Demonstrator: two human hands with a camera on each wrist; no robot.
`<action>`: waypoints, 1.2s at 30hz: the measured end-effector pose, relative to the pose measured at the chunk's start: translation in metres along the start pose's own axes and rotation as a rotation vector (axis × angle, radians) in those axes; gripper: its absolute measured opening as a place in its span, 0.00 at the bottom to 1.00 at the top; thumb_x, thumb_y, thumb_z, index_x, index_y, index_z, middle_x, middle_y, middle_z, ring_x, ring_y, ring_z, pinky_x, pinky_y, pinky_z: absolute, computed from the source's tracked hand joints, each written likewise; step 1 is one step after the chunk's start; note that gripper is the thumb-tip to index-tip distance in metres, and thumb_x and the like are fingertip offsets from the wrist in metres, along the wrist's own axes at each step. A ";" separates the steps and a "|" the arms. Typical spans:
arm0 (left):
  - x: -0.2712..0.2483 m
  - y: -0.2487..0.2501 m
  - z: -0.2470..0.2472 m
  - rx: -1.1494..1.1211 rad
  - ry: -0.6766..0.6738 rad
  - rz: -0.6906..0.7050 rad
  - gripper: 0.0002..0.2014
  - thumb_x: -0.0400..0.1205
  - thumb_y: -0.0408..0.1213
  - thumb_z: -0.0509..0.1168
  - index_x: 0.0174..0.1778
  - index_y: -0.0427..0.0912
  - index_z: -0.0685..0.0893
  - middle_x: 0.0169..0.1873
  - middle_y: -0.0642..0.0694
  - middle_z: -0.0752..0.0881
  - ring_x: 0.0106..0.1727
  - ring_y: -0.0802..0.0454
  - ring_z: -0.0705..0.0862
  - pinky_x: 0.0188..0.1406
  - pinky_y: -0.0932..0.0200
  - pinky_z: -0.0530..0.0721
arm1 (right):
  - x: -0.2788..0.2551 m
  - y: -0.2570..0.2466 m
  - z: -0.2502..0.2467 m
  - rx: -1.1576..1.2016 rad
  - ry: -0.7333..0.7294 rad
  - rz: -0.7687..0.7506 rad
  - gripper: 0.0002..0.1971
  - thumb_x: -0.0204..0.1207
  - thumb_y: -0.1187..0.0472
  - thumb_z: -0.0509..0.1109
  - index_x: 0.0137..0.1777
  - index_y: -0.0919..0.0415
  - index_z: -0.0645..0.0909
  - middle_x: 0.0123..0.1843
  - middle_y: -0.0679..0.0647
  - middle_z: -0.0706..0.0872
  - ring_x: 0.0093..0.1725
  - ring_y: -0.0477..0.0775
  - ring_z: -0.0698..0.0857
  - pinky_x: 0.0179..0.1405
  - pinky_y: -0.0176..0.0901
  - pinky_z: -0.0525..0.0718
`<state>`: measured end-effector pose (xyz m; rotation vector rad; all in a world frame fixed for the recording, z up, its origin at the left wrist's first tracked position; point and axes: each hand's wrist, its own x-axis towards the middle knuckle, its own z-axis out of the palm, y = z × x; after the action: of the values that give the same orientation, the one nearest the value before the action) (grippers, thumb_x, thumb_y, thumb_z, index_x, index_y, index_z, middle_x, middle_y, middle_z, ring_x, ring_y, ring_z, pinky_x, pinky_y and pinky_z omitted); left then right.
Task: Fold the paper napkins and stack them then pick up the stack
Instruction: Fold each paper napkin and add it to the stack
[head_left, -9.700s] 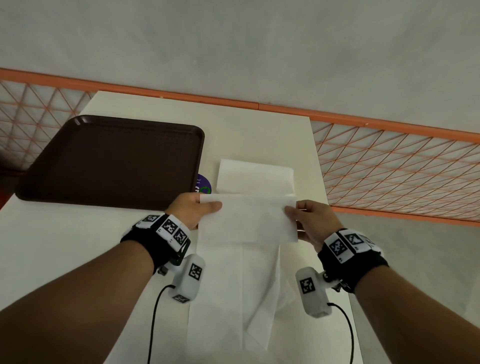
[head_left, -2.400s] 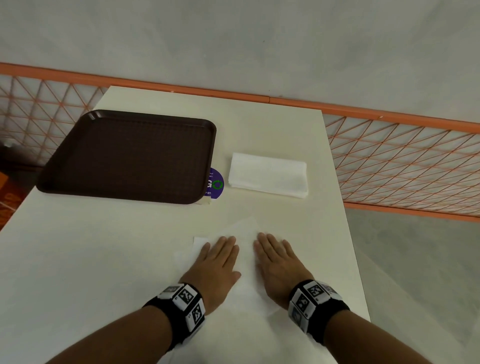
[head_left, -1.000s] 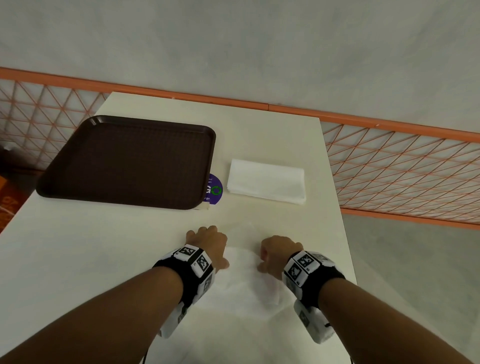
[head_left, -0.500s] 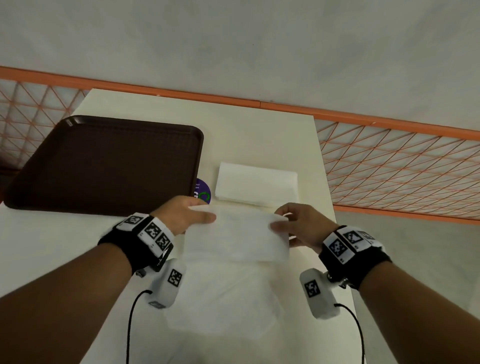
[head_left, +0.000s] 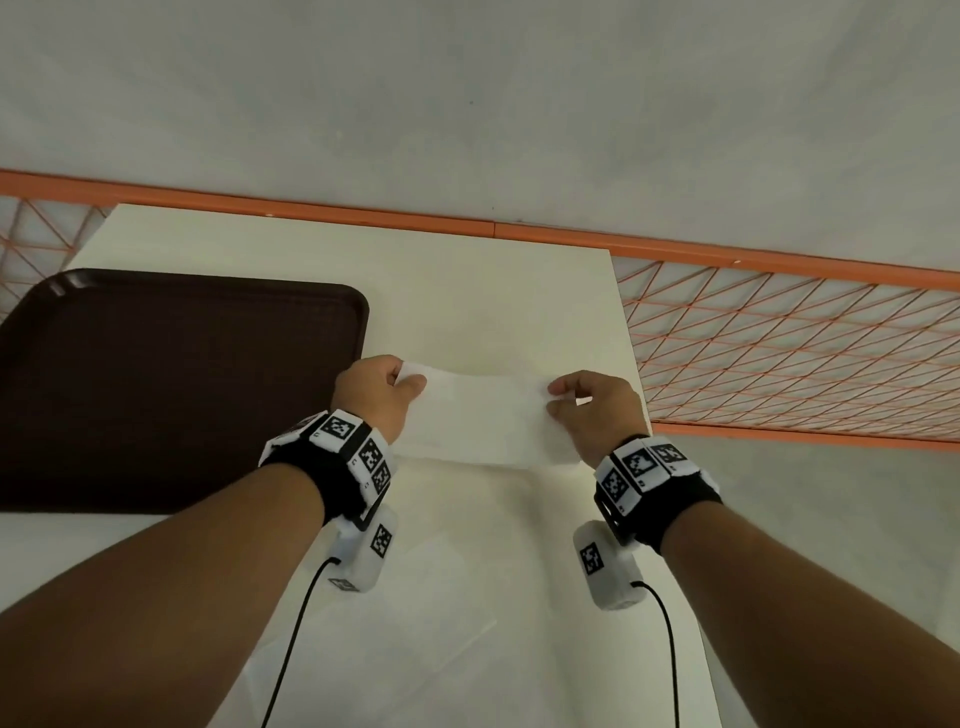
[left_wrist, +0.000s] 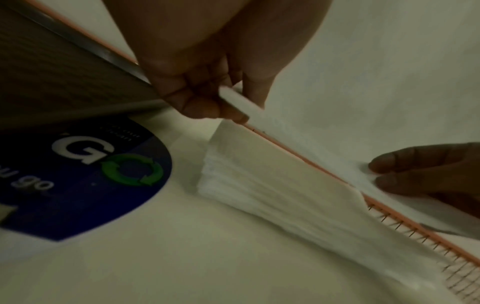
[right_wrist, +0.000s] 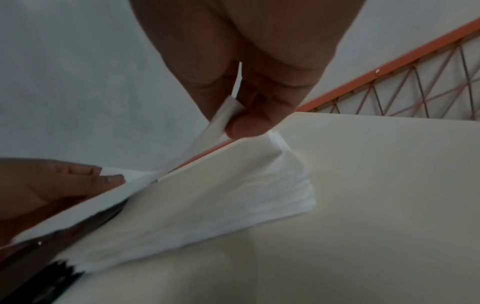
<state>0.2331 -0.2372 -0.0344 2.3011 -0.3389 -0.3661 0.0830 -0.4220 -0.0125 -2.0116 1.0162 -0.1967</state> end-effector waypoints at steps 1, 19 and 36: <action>0.004 -0.003 0.003 0.028 0.006 -0.009 0.18 0.79 0.41 0.70 0.28 0.36 0.73 0.26 0.46 0.71 0.30 0.47 0.71 0.29 0.57 0.68 | 0.003 0.000 0.002 -0.033 -0.011 0.011 0.06 0.74 0.62 0.74 0.47 0.49 0.87 0.46 0.44 0.84 0.43 0.52 0.82 0.41 0.38 0.77; 0.003 -0.010 -0.003 0.225 0.042 -0.048 0.16 0.79 0.51 0.68 0.58 0.45 0.81 0.54 0.46 0.84 0.52 0.43 0.84 0.48 0.53 0.80 | -0.012 0.006 0.006 -0.422 -0.031 -0.094 0.18 0.78 0.51 0.70 0.66 0.50 0.78 0.68 0.49 0.73 0.56 0.56 0.82 0.57 0.49 0.83; -0.164 -0.060 -0.031 0.686 -0.555 0.126 0.28 0.76 0.53 0.70 0.70 0.48 0.72 0.65 0.49 0.73 0.67 0.48 0.74 0.63 0.51 0.78 | -0.174 0.013 0.067 -0.681 -0.470 -0.023 0.28 0.74 0.43 0.72 0.67 0.55 0.69 0.64 0.52 0.77 0.63 0.57 0.79 0.60 0.49 0.79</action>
<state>0.1009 -0.1191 -0.0320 2.7767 -1.0103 -0.9446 -0.0074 -0.2588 -0.0259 -2.4957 0.8089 0.6699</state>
